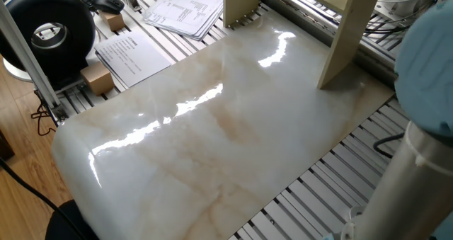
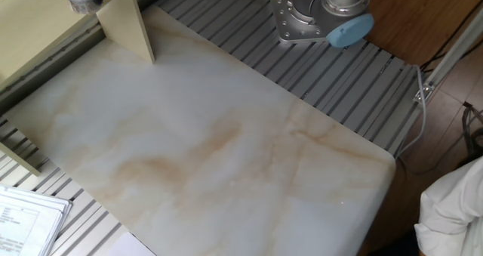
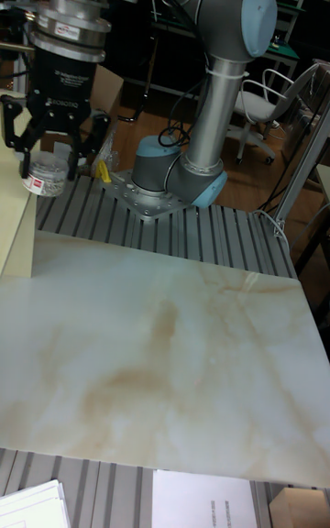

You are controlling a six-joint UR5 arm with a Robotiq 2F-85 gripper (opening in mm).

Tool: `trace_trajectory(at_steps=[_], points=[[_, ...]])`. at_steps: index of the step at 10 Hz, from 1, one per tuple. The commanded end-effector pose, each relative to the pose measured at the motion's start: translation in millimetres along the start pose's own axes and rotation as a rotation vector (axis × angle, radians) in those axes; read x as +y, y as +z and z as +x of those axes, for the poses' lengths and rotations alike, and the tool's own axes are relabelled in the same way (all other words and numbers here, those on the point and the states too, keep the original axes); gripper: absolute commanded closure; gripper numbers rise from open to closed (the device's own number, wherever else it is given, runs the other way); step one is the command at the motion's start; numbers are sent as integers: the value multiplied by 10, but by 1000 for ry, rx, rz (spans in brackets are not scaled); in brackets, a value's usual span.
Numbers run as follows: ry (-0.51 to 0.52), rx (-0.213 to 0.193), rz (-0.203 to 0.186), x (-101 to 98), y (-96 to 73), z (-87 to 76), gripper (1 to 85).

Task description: Put the object on the shelf

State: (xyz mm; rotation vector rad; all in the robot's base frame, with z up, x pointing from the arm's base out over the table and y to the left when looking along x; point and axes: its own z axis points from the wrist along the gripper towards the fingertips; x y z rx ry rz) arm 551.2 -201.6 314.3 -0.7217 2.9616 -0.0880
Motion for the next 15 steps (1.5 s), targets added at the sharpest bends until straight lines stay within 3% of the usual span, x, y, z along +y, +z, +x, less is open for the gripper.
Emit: trace_trajectory(at_steps=[1, 4, 8, 10, 15], points=[[-52, -46, -36, -198, -39, 205, 843], [-70, -53, -24, -259, 95, 248, 843], [-30, -74, -78, -99, 63, 196, 843], [-1, -68, -61, -147, 67, 206, 843], [-65, -57, -33, -392, 228, 247, 843]])
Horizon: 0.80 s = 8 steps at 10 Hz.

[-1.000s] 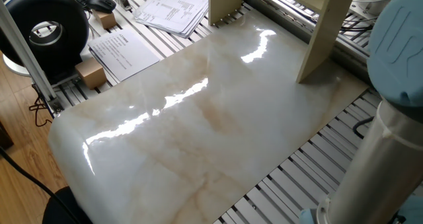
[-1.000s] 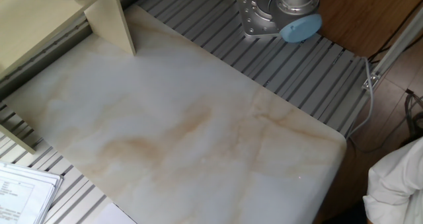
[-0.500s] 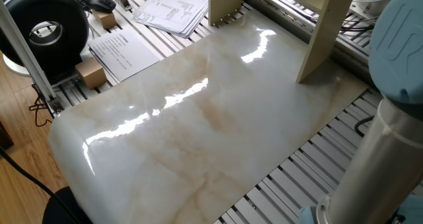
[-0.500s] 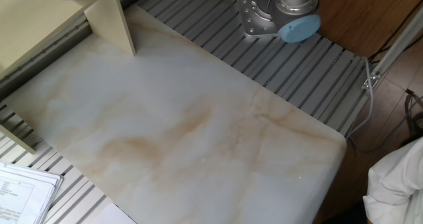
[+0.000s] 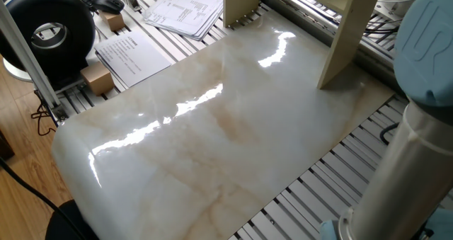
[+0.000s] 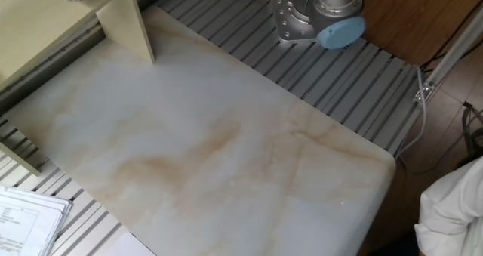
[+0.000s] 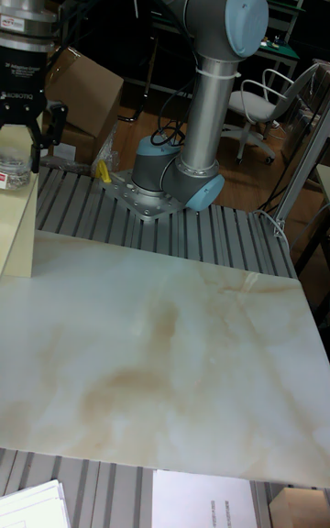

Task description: Put the object on the shelf

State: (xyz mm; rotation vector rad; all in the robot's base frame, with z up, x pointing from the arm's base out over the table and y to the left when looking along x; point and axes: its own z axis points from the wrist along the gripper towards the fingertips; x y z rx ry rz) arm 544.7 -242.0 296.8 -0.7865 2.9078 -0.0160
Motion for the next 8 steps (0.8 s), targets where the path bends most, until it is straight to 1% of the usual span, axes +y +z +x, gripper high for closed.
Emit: trace_trajectory(at_steps=[1, 2, 3, 4, 5, 6, 7, 8], points=[[-21, -7, 5, -81, 80, -30, 843], [-23, -1, 4, -73, 105, -53, 840], [-38, 3, 16, -102, 118, -66, 840], [-40, 7, 19, -107, 124, -76, 840], [-48, 4, 20, -112, 153, -92, 760], [-71, -3, 20, -109, 182, -123, 467], [-92, -6, 18, -99, 198, -162, 350], [-109, -2, 18, -87, 188, -199, 297]])
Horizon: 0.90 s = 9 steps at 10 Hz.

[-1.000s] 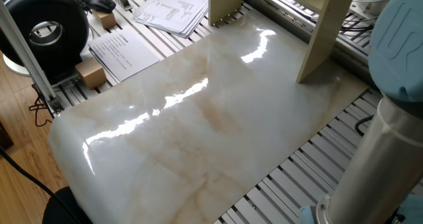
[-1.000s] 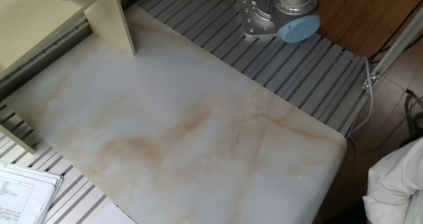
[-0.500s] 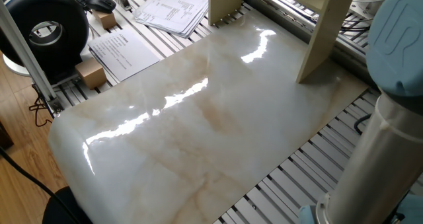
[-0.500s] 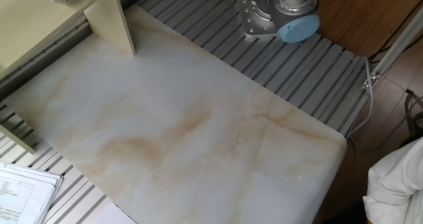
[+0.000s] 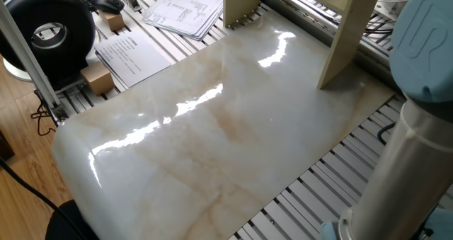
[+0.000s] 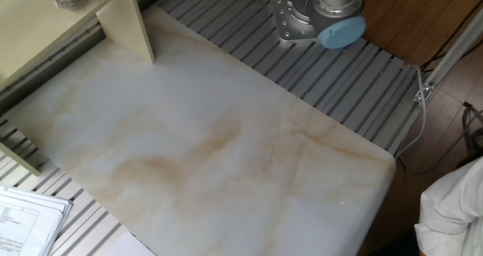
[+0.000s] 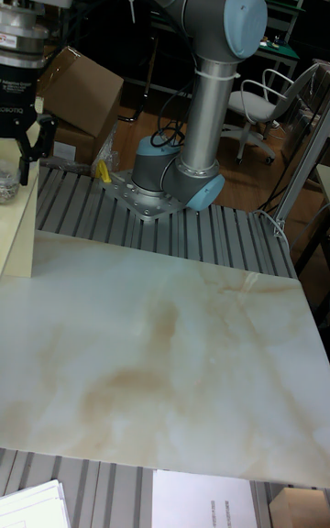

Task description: Put the object on the shelf

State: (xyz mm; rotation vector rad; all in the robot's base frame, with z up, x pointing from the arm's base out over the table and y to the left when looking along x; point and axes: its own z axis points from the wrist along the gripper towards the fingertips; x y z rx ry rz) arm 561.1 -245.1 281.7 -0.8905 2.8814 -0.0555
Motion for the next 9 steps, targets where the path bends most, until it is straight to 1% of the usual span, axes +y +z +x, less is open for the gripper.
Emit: trace_trajectory(at_steps=[1, 2, 4, 5, 6, 7, 9], points=[[-48, -18, -16, 44, 6, -115, 167], [-64, -25, -29, 57, -12, -121, 30], [-73, -12, -10, -27, -47, -77, 27], [-75, -1, -14, 3, -136, -63, 23], [-53, 17, -23, 137, -305, -73, 23], [-17, 27, -36, 350, -436, -139, 27], [61, 33, -66, 879, -638, -406, 43]])
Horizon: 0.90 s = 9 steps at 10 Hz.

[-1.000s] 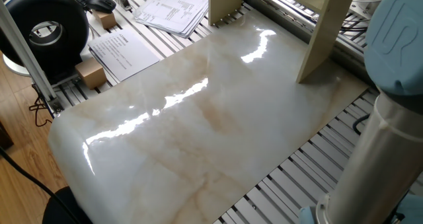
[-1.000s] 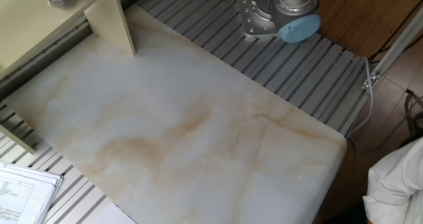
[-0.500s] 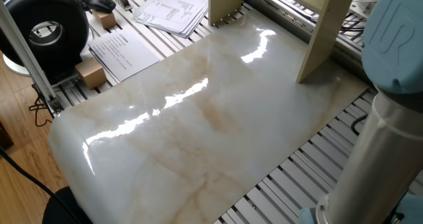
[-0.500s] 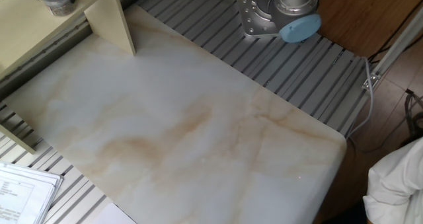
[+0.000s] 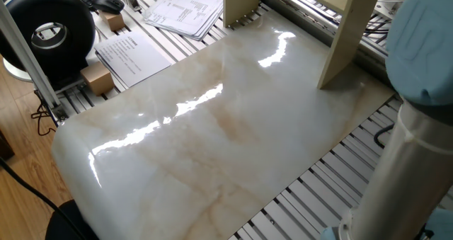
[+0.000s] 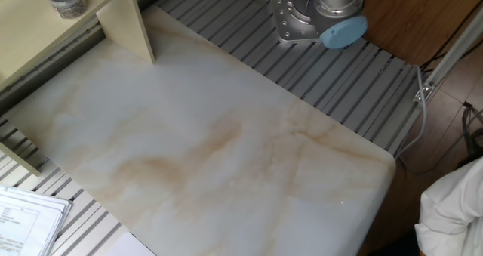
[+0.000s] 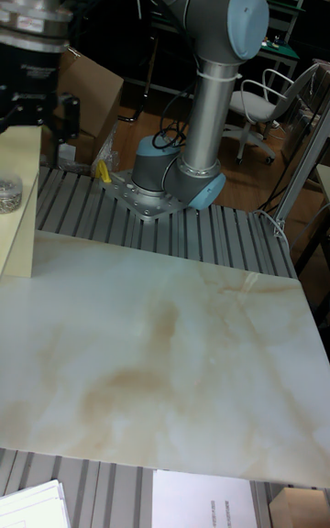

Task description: Put the object on the shelf

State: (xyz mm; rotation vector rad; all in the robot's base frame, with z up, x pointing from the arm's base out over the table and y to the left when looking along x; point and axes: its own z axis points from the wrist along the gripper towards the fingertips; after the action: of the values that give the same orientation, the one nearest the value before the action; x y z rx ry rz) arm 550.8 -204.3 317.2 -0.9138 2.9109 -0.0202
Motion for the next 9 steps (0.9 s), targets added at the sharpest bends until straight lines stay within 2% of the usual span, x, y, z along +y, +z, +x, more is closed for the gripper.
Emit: trace_trajectory(at_steps=[1, 2, 3, 4, 5, 6, 7, 8, 9], points=[[127, 8, -43, 822, -338, -412, 77], [197, 14, -32, 960, -358, -523, 450], [236, 46, -33, 959, -388, -465, 843], [235, 79, -36, 880, -437, -345, 843], [205, 111, -54, 931, -447, -264, 843], [188, 117, -75, 983, -452, -252, 843], [175, 108, -93, 1028, -453, -278, 843], [205, 76, -159, 1168, -413, -318, 843], [232, 36, -192, 1345, -293, -469, 843]])
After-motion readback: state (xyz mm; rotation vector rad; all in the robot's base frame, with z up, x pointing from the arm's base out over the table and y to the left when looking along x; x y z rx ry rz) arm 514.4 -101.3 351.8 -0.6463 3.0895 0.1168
